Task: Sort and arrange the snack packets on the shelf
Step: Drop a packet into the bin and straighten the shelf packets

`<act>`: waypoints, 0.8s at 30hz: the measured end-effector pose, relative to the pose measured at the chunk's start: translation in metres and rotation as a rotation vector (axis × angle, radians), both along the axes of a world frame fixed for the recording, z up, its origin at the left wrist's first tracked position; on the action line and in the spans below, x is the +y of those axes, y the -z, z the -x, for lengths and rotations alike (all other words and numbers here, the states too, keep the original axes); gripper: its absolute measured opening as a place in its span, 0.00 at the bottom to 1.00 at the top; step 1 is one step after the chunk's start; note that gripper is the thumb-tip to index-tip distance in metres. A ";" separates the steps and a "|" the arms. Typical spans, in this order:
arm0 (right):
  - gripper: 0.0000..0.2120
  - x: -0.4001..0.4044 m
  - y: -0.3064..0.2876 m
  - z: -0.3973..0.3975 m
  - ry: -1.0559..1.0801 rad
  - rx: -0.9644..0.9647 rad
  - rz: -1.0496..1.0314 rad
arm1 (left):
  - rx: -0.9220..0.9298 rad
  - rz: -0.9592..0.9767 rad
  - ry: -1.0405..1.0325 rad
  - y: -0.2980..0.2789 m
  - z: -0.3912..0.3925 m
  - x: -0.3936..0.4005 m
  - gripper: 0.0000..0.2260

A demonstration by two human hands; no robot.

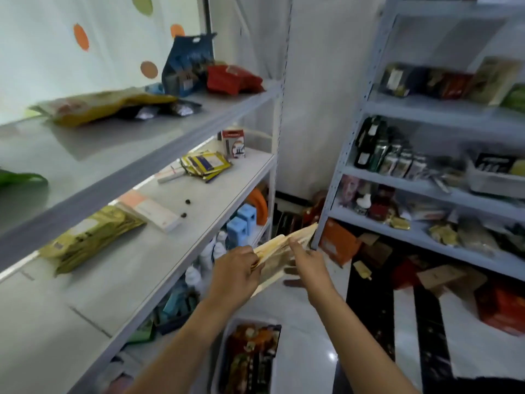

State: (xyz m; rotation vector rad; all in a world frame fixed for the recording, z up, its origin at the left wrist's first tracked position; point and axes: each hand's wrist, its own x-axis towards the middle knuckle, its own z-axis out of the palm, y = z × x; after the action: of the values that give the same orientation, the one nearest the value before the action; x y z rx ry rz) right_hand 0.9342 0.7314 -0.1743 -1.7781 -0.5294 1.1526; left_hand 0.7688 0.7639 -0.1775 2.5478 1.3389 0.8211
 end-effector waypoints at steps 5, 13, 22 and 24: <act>0.36 -0.005 0.052 0.009 -0.123 0.310 0.111 | 0.014 0.080 0.022 0.060 0.007 -0.019 0.03; 0.10 0.022 0.133 0.017 -0.044 0.226 0.327 | 0.125 0.197 0.173 0.143 0.029 -0.011 0.03; 0.05 0.036 0.236 0.037 0.112 0.068 0.433 | 0.282 0.555 0.220 0.254 0.040 0.027 0.07; 0.05 0.037 0.269 0.037 0.124 0.041 0.444 | 0.343 0.550 0.312 0.278 0.041 0.032 0.06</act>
State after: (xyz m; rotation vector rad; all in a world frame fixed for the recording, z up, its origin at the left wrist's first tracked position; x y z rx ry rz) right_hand 0.8975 0.7679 -0.4434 -2.1219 -0.1382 1.2853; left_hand 0.7274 0.7959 -0.4553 2.4007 1.0103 -0.0480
